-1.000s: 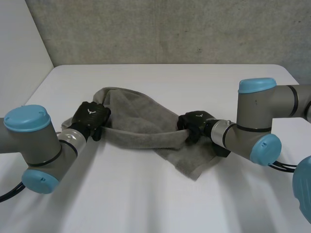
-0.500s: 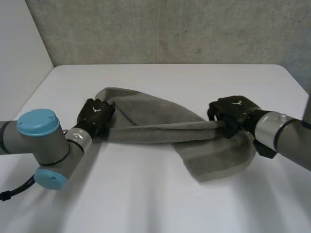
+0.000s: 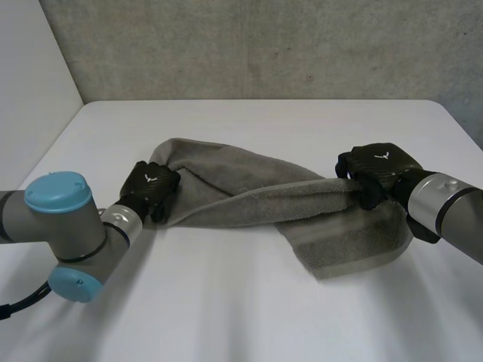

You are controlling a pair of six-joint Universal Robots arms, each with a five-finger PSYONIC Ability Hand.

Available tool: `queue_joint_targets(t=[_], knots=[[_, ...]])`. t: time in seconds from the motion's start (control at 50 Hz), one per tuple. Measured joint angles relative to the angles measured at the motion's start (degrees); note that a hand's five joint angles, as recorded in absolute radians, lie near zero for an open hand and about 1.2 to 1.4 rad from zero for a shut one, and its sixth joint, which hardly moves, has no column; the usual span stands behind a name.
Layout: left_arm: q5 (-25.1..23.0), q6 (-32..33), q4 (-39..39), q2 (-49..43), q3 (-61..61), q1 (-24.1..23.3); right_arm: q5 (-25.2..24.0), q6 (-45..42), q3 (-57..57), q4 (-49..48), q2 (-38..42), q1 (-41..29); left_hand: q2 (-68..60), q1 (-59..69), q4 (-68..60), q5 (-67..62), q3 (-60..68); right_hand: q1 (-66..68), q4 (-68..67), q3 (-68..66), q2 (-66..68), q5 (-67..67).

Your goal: Fold the towel.

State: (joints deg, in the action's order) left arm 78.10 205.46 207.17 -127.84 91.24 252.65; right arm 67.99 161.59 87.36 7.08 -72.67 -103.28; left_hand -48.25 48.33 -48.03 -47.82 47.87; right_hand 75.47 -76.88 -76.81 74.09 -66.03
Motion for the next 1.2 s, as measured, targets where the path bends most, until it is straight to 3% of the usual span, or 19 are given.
queue_joint_targets(t=[0.02,0.06,0.12,0.32,0.54,0.8,0.94,1.08,1.2], knots=[[-0.02,-0.05,-0.49,0.46,0.2,-0.03,0.0,-0.01,0.03,-0.05,0.03,-0.05,2.97,-2.88,3.03,2.19,-3.1,0.0,0.0,0.0,0.0,0.0],[-0.13,-0.31,-2.73,2.6,1.19,-0.17,-0.02,-0.02,0.13,-0.23,0.16,-0.23,19.2,-19.23,19.15,19.05,-19.15,0.0,0.0,0.0,0.0,0.0],[-0.21,-0.69,-4.93,4.89,2.39,-0.26,-0.04,-0.04,0.27,-0.46,0.31,-0.41,23.63,-24.6,24.55,25.75,-25.11,0.01,0.0,0.01,0.0,0.0],[-0.28,-4.96,-6.96,6.93,4.74,-1.59,-0.07,-0.12,0.78,-1.36,0.6,-0.53,23.58,-24.38,24.23,24.44,-24.62,0.03,0.0,0.0,0.0,0.0],[0.24,-6.16,-6.51,1.14,-0.45,-4.57,-0.17,-0.27,1.39,-1.56,0.67,-0.44,3.09,-3.18,2.6,2.79,-2.65,0.03,0.0,0.0,-0.01,0.0],[0.41,-5.9,-6.67,-2.64,-5.92,-4.91,-0.4,-0.31,1.56,-1.54,0.69,-0.12,-8.6,8.58,-8.87,-8.72,9.04,0.04,0.0,0.0,-0.01,0.0],[0.49,-4.8,-7.07,-3.43,-6.84,-4.85,-0.41,-0.5,0.43,-1.4,0.49,0.05,-37.13,36.84,-37.78,-37.35,37.95,0.04,0.0,0.0,-0.01,0.0],[1.17,-3.8,-7.29,2.49,-6.61,-4.3,-0.15,-0.9,-5.13,-0.14,-1.14,-0.27,-38.95,37.33,-39.67,-38.91,40.6,0.04,0.0,0.0,-0.01,0.0],[1.52,-7.1,-7.04,16.04,-6.09,-3.71,-0.64,-2.56,-13.99,5.59,-5.64,-0.36,-39.2,37.34,-39.67,-38.98,40.76,0.04,0.0,0.03,-0.01,0.0]])
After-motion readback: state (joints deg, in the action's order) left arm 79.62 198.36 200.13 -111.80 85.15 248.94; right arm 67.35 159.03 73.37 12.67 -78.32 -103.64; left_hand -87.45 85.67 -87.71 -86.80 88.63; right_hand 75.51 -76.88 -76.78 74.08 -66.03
